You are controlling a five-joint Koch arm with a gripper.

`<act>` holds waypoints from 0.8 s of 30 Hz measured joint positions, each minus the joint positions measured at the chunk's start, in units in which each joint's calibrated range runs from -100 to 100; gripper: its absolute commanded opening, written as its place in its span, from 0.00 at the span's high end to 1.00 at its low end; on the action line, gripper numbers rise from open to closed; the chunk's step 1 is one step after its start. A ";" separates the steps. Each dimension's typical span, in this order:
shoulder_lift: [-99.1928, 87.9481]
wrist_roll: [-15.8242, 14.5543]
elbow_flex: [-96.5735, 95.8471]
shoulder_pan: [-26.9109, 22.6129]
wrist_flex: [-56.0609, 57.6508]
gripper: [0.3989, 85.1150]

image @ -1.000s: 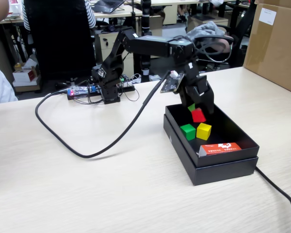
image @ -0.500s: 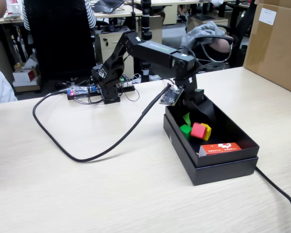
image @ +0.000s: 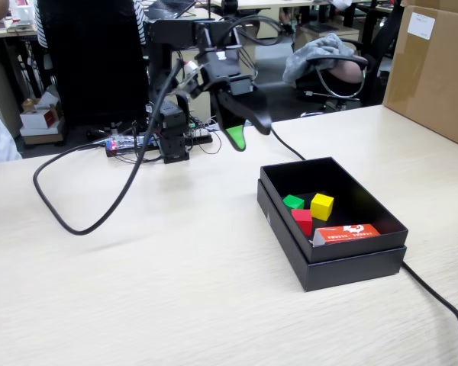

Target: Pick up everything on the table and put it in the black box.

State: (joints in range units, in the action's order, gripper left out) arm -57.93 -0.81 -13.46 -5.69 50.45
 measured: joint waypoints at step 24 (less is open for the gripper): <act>-40.65 0.59 -61.71 7.67 -26.09 0.37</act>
State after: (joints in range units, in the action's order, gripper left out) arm -98.58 -0.22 -75.17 1.98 24.35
